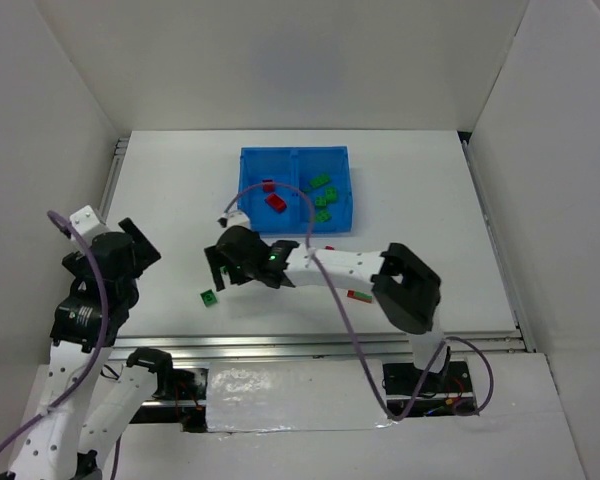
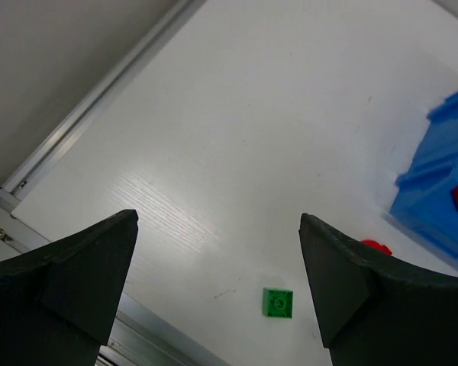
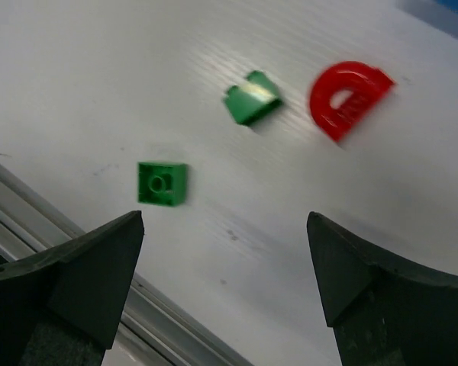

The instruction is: Sort the legos into containers by color

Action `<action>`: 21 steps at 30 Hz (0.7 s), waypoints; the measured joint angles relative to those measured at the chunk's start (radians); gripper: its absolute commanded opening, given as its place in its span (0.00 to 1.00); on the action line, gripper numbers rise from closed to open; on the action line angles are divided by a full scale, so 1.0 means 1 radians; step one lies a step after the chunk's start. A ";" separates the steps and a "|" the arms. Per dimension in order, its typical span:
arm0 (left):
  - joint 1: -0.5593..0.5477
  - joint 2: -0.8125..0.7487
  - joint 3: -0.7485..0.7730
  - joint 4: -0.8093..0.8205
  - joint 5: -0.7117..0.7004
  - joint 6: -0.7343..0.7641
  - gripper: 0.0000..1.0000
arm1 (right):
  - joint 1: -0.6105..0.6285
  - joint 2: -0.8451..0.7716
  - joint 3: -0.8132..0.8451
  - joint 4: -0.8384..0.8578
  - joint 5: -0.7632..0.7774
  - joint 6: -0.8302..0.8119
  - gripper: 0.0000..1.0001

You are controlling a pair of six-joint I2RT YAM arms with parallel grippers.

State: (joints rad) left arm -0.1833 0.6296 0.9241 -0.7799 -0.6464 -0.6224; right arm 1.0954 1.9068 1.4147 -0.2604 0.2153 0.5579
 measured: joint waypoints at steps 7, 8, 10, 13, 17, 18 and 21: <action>0.054 -0.061 0.000 0.003 -0.023 -0.009 0.99 | 0.076 0.281 0.297 -0.073 -0.015 -0.031 0.94; 0.055 -0.057 0.000 0.003 -0.017 -0.007 1.00 | 0.082 0.301 0.316 -0.086 -0.016 -0.037 0.94; 0.056 -0.051 0.000 0.007 0.000 -0.004 1.00 | 0.090 0.338 0.351 -0.117 -0.017 -0.050 0.93; 0.056 -0.051 0.000 0.019 0.019 0.002 0.99 | 0.097 0.372 0.381 -0.139 -0.017 -0.060 0.86; 0.056 -0.051 0.000 0.036 0.039 0.020 1.00 | 0.106 0.393 0.394 -0.152 -0.005 -0.076 0.63; 0.056 -0.051 0.000 0.039 0.043 0.021 0.99 | 0.111 0.394 0.394 -0.153 0.000 -0.084 0.56; 0.056 -0.051 0.000 0.045 0.057 0.024 0.99 | 0.124 0.396 0.391 -0.151 0.009 -0.086 0.33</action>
State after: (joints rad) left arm -0.1276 0.5781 0.9241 -0.7345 -0.5896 -0.5980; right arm 1.2190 2.3024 1.8061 -0.4118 0.2241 0.4721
